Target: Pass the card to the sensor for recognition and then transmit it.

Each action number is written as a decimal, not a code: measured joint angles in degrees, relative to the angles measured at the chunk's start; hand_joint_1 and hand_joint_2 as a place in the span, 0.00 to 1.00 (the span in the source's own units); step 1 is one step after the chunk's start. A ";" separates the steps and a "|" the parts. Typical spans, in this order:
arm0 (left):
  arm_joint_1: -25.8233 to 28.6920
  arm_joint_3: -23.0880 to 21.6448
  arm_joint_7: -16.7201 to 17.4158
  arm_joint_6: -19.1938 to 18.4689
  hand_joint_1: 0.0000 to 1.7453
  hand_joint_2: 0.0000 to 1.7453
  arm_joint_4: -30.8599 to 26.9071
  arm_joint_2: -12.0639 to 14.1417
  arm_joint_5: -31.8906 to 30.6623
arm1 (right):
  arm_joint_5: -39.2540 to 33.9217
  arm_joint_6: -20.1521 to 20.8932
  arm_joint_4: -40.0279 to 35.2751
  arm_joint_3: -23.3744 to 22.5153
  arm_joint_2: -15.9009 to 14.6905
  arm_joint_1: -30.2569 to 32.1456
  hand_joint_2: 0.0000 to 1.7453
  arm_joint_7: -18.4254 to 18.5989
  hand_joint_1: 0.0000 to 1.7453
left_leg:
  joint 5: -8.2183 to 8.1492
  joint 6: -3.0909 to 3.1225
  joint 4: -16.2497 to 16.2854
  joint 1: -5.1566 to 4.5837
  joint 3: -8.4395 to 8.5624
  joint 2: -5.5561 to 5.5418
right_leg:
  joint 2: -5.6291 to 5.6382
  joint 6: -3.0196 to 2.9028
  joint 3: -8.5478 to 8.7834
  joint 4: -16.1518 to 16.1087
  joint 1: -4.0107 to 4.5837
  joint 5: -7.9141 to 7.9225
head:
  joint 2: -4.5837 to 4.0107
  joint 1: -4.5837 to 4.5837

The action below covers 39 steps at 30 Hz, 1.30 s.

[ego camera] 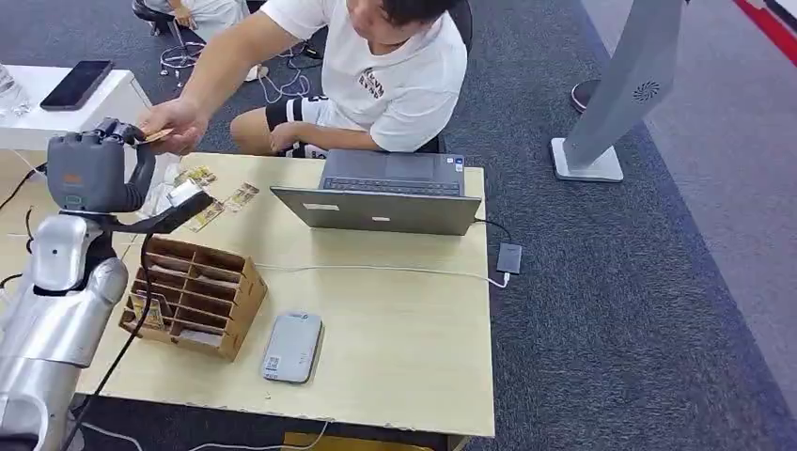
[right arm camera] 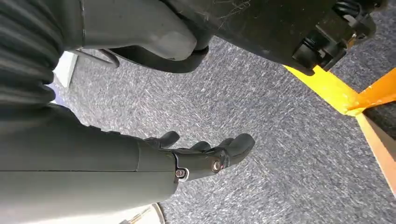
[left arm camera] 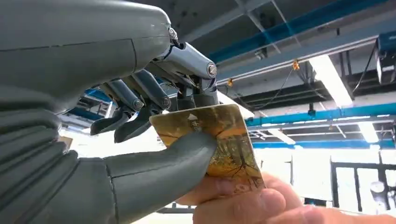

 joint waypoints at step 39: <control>30.36 19.21 -21.59 7.82 0.00 1.00 -36.33 -5.33 34.03 | -3.76 -0.13 0.28 -0.04 -1.29 2.62 0.00 -0.02 0.00 | -0.22 0.04 -0.01 0.00 -0.02 0.17 | 0.17 0.11 -0.01 -0.05 0.00 -0.15 | 0.00 0.00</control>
